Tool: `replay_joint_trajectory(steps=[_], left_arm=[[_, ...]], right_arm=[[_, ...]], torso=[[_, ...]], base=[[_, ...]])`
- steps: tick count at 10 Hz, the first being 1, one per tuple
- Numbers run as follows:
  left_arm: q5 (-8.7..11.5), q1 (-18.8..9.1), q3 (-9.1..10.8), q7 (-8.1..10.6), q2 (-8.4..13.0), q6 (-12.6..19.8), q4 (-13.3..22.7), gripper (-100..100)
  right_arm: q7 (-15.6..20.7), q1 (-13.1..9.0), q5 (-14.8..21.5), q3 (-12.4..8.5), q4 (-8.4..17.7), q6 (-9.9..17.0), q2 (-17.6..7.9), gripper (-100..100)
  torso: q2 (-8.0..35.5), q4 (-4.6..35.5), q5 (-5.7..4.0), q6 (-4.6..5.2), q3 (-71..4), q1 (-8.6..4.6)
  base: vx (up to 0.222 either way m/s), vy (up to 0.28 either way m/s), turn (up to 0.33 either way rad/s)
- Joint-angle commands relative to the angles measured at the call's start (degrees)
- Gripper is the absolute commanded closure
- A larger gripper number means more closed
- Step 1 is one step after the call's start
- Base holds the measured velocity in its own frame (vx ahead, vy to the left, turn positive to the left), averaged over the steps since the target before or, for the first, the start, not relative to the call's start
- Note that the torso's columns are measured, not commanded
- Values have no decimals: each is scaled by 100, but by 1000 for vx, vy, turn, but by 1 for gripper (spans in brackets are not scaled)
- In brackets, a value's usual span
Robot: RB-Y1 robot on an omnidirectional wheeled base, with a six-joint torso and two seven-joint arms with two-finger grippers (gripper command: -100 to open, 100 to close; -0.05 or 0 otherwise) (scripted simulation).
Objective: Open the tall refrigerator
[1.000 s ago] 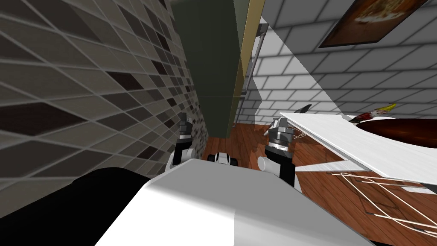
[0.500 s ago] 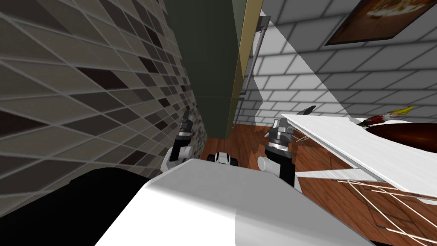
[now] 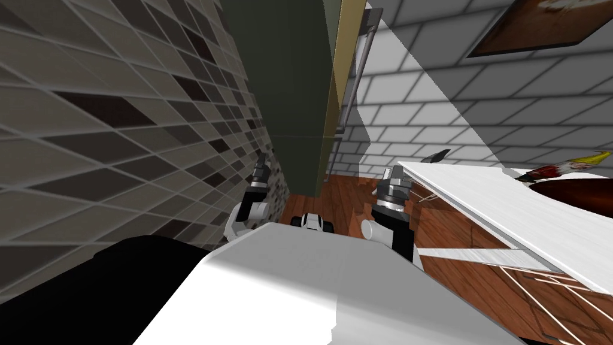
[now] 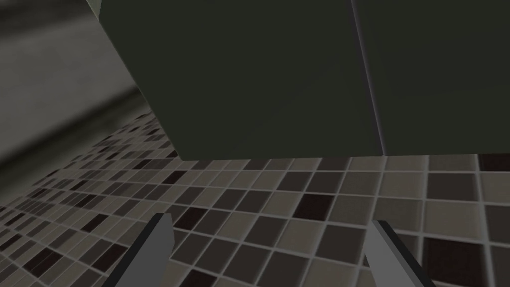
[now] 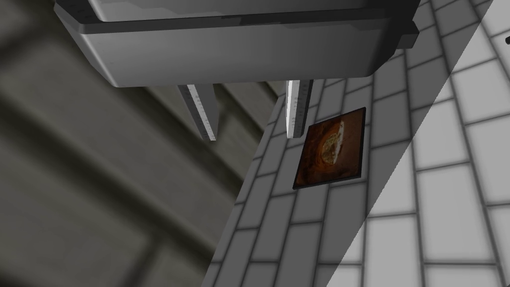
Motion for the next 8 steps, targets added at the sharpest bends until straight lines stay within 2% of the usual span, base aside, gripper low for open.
replay_joint_trajectory(steps=[1,4,5,6,7,8], left_arm=[[42,-138,67,24,83,327,-52,-100],[116,-412,177,58,195,847,-136,-100],[116,-412,177,58,195,926,-136,-100],[157,-558,234,76,241,1114,-172,-100],[157,-558,234,76,241,1244,-172,-100],[202,-711,291,97,280,1419,-203,-100]], right_arm=[[0,0,0,0,0,0,0,0],[0,0,0,0,0,0,0,0],[0,1,0,0,0,0,0,0],[0,0,0,0,0,0,0,0],[0,1,0,0,0,0,0,0],[0,0,0,0,0,0,0,0]], torso=[[-10,-2,-1,0,-6,-5],[-6,-2,3,0,-4,8],[-8,-2,2,0,-4,2],[-2,-1,1,0,-2,2],[-7,-1,1,-1,-4,1],[-6,-2,3,0,-4,8]], base=[[78,-72,31],[94,-84,46],[88,-94,30],[102,-100,72],[100,-85,33],[117,-112,52]])
